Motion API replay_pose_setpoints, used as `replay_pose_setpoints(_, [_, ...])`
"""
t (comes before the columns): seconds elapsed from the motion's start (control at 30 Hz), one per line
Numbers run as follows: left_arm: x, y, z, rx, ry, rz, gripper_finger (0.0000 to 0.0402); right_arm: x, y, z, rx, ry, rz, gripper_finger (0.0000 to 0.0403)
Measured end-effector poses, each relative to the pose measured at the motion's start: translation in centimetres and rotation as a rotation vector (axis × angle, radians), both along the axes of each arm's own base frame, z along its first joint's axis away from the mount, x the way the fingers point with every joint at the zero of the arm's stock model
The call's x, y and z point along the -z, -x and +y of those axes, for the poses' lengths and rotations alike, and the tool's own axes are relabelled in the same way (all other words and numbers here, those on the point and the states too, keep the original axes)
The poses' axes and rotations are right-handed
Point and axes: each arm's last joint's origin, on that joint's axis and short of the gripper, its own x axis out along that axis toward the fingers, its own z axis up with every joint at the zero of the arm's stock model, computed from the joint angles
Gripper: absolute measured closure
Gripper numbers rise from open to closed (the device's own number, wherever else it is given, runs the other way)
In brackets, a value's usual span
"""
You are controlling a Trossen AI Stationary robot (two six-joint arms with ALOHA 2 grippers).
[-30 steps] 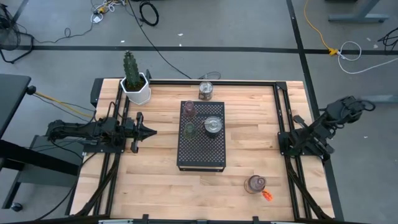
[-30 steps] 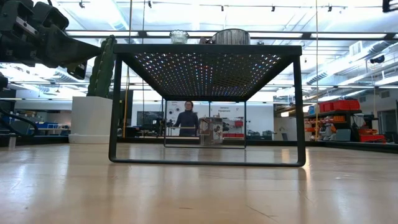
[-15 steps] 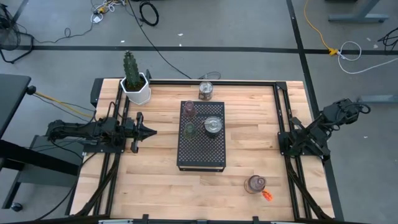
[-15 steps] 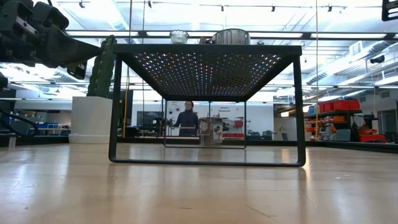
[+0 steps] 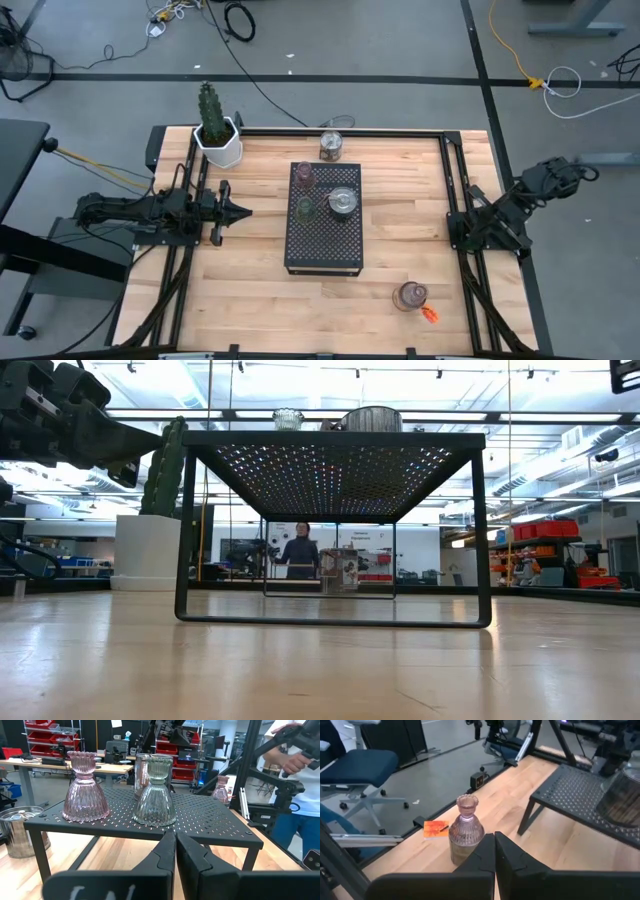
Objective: Pick & Place candle stick holders
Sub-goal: Put the pink candle vase on the shelf
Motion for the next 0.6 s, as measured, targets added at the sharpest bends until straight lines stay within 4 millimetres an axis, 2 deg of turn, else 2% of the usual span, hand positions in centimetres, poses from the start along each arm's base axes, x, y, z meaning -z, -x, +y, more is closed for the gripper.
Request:
replay_pose_setpoints(0.3, [0.0,0.0,0.0,0.000,0.000,-0.001,0.0383,-1.3,-2.2,1.1,0.002,0.051,0.119,0.0403])
replay_pose_setpoints(0.6, [0.0,0.0,0.0,-0.001,0.000,-0.002,0.0383,-1.0,-5.1,2.4,-0.008,0.118,0.257,0.0397])
